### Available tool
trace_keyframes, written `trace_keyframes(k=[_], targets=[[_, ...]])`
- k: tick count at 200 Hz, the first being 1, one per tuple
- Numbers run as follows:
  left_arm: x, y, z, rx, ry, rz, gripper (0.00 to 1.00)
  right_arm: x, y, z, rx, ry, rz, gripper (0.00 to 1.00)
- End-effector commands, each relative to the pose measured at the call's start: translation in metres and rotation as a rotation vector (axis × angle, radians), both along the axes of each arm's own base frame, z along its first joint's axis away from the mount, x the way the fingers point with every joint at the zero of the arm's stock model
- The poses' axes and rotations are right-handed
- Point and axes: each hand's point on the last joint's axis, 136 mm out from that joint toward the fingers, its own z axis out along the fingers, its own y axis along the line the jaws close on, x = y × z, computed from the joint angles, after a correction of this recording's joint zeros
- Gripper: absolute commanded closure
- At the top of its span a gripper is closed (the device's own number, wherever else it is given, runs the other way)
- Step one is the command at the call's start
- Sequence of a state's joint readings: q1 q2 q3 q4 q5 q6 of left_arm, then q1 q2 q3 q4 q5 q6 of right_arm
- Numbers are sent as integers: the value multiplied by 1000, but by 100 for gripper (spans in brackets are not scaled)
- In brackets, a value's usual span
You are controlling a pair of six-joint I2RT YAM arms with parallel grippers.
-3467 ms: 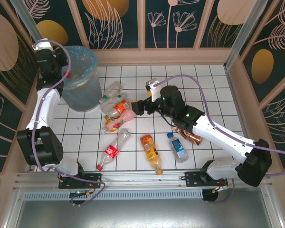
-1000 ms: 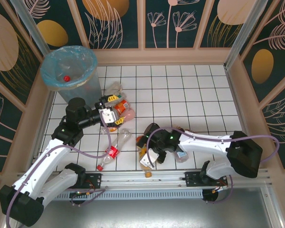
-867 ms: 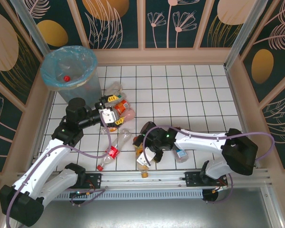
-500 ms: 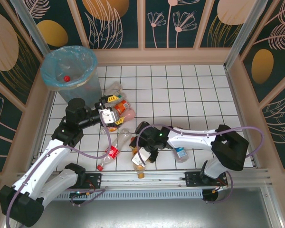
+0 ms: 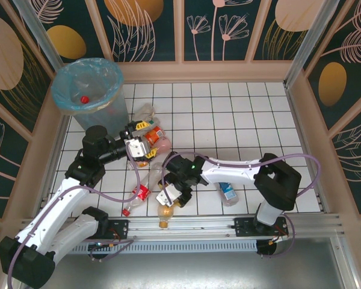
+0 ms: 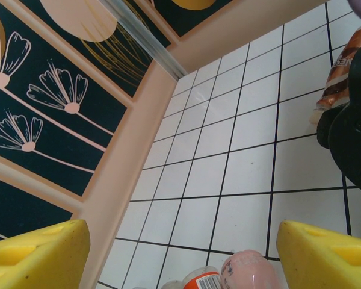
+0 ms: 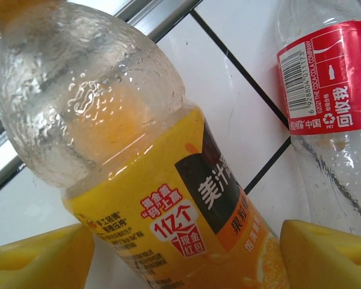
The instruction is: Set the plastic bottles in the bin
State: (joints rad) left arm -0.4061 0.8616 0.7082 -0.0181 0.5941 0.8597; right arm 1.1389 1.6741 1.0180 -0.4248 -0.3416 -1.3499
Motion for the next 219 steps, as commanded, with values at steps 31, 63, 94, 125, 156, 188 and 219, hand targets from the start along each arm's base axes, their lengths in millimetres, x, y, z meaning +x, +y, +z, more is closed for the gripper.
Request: trace_keyframes(k=[31, 63, 94, 125, 156, 188, 219], targets=[[-3, 0, 6, -17, -33, -4, 19, -7, -1, -8, -80, 109, -111, 22], [-2, 0, 6, -18, -31, -3, 19, -3, -1, -9, -101, 127, -180, 23], [-1, 0, 6, -19, -28, 2, 19, 0, -8, -16, -142, 136, -246, 25], [-1, 0, 6, -19, -27, 4, 19, 4, -16, -23, -182, 153, -320, 20], [0, -1, 5, -21, -17, 5, 20, 5, -18, -25, -193, 160, -340, 22], [1, 0, 8, -27, -20, 9, 22, 8, -18, -24, -196, 150, -365, 35], [1, 0, 20, -60, -27, 15, 26, 12, -24, -17, -186, 135, -424, 41]])
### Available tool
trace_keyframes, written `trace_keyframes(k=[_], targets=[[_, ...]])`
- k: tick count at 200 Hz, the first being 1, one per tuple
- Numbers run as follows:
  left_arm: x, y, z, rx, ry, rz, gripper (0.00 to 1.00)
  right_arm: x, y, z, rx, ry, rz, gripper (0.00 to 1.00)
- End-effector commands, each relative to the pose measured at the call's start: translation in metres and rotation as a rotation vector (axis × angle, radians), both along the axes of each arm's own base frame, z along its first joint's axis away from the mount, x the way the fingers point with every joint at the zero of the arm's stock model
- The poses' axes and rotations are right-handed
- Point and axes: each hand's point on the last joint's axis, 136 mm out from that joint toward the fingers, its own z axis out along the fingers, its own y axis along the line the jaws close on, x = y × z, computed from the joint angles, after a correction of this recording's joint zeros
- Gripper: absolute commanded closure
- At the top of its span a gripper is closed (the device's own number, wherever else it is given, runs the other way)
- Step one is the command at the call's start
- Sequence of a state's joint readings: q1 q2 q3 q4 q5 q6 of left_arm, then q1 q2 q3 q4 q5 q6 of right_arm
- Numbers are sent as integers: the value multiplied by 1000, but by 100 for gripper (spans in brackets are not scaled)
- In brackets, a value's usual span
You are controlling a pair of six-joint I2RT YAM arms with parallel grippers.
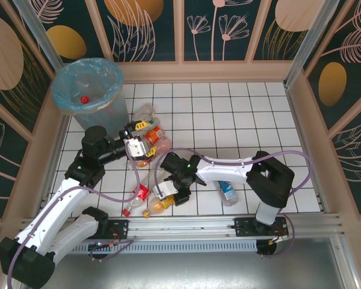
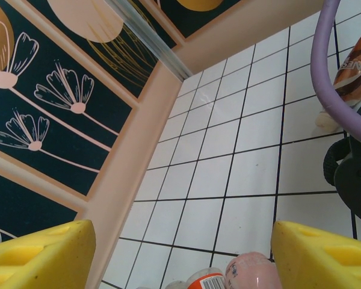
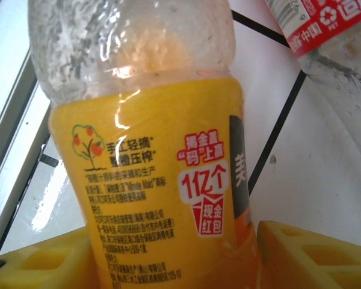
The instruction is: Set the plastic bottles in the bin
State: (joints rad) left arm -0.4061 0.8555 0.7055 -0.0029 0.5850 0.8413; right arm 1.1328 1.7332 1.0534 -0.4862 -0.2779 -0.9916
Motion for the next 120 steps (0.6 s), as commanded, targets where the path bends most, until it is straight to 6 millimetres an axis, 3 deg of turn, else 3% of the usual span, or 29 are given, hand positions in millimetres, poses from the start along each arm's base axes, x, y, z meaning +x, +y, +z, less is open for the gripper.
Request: trace_keyframes(k=[1, 31, 68, 80, 83, 93, 120], targets=[[0, -1, 17, -47, -25, 3, 26, 3, -15, 1, -41, -1, -75, 41], [6, 1, 56, -186, 11, 50, 32, 6, -16, 29, 55, -11, -152, 44], [23, 9, 112, -354, 88, 156, 33, 16, -21, 80, 262, -12, -284, 44], [31, 12, 124, -417, 138, 195, 32, 23, -25, 102, 352, -2, -331, 44], [30, 14, 138, -444, 128, 199, 32, 25, -27, 107, 374, -1, -344, 44], [35, 17, 153, -503, 155, 225, 30, 32, -31, 129, 464, 3, -385, 45], [52, 29, 184, -642, 236, 323, 25, 65, -48, 189, 735, 50, -526, 48]])
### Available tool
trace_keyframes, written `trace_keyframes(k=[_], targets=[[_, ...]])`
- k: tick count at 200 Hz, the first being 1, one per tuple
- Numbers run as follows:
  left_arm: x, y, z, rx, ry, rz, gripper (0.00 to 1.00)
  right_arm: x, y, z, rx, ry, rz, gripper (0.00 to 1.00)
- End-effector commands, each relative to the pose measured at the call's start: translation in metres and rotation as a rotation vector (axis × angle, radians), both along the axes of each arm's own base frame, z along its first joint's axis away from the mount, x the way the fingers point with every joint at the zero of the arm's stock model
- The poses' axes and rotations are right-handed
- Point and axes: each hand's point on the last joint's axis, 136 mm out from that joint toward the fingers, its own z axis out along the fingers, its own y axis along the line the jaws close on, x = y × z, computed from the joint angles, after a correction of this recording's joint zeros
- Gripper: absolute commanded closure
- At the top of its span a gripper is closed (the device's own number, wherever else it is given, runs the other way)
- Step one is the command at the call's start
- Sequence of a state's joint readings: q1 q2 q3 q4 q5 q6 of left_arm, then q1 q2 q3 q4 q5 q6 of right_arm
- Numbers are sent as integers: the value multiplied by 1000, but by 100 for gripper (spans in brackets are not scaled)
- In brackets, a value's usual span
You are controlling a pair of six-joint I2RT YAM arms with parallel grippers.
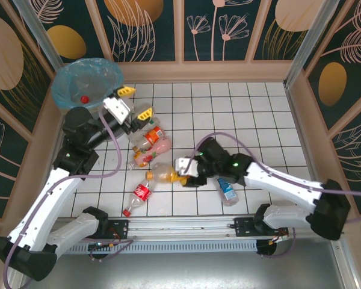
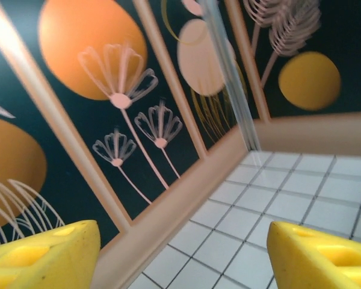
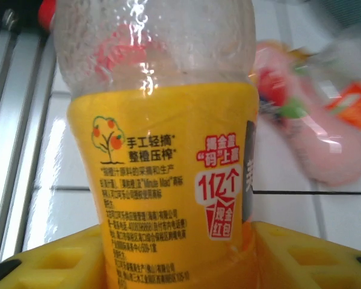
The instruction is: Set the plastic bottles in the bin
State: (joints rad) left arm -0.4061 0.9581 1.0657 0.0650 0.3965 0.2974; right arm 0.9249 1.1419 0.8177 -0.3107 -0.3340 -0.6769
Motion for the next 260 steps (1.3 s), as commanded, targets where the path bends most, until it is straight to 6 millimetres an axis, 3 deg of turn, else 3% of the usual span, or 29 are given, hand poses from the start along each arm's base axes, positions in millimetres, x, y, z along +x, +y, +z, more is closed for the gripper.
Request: trace_keyframes(k=[1, 27, 68, 91, 150, 226, 260], targets=[[16, 14, 34, -203, 112, 96, 25, 18, -1, 54, 277, 56, -82, 48], [25, 18, 63, -338, 177, 113, 26, 39, -11, 88, 448, 117, -111, 50], [17, -14, 95, -464, 342, -117, 29, 57, -13, 130, 679, 218, -59, 50], [13, -31, 102, -469, 403, -235, 33, 55, -15, 153, 806, 202, -2, 49], [4, -70, 65, -367, 552, -497, 36, 70, -12, 174, 895, 174, -27, 51], [-9, -79, 32, -293, 612, -598, 36, 67, -3, 179, 905, 211, -8, 49], [-18, -77, 32, -287, 584, -618, 34, 67, 5, 177, 888, 229, 0, 49]])
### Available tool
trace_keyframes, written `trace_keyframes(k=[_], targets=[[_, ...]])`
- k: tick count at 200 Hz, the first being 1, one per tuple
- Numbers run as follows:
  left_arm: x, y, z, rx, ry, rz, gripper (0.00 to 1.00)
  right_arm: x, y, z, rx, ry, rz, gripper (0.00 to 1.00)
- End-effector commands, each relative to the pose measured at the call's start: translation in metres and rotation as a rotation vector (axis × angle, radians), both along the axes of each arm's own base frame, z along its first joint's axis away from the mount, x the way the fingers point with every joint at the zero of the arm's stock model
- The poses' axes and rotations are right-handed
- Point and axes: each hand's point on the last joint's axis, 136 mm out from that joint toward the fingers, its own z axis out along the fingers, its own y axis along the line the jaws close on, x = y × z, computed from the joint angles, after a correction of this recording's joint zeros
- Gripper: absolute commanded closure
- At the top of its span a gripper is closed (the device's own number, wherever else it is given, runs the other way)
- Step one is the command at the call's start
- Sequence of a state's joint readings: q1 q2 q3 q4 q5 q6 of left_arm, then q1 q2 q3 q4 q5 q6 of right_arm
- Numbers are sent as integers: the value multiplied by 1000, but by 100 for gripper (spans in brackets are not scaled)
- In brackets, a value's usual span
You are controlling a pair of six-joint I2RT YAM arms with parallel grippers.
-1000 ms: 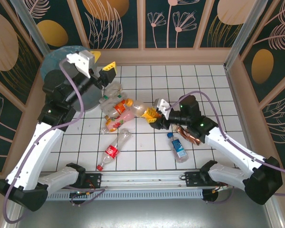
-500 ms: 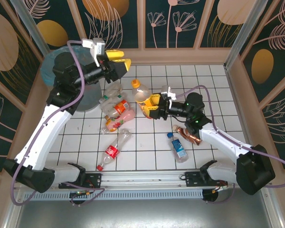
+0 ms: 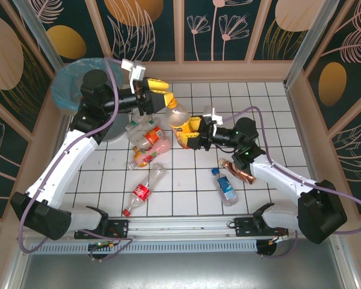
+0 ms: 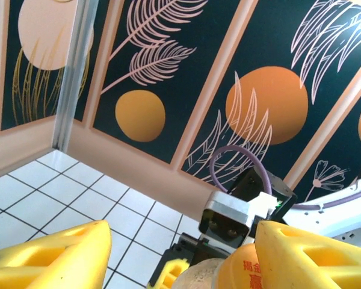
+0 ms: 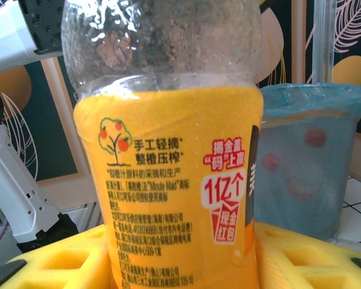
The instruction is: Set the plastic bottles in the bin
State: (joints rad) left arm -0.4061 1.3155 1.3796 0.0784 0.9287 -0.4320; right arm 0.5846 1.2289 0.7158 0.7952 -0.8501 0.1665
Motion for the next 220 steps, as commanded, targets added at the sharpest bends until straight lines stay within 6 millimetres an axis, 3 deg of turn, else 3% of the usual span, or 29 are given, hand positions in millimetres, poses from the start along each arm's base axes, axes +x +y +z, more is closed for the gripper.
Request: trace_keyframes(k=[1, 74, 134, 159, 179, 193, 210, 220], targets=[[-21, 1, 13, -20, -83, -55, 34, -1, 4, 23, 42, -49, 6, 49], [-41, 8, 13, -11, -141, -72, 31, 8, 12, 22, 22, -8, -9, 49], [-30, 5, -2, 29, -114, -51, 52, -3, 29, 27, -2, -23, 58, 48], [-31, 7, 1, 29, -128, -42, 73, -4, 29, 27, -1, -22, 56, 46], [-30, 11, 9, 18, -153, 2, 85, -2, 28, 28, 3, -24, 32, 38], [-24, 16, 17, 5, -165, 72, 95, 3, 25, 31, 14, -33, -6, 25], [-9, 27, 27, -11, -174, 202, 100, 7, 20, 35, 33, -71, -75, 2], [3, 37, 34, -13, -177, 306, 100, 9, 16, 37, 46, -96, -122, 1]])
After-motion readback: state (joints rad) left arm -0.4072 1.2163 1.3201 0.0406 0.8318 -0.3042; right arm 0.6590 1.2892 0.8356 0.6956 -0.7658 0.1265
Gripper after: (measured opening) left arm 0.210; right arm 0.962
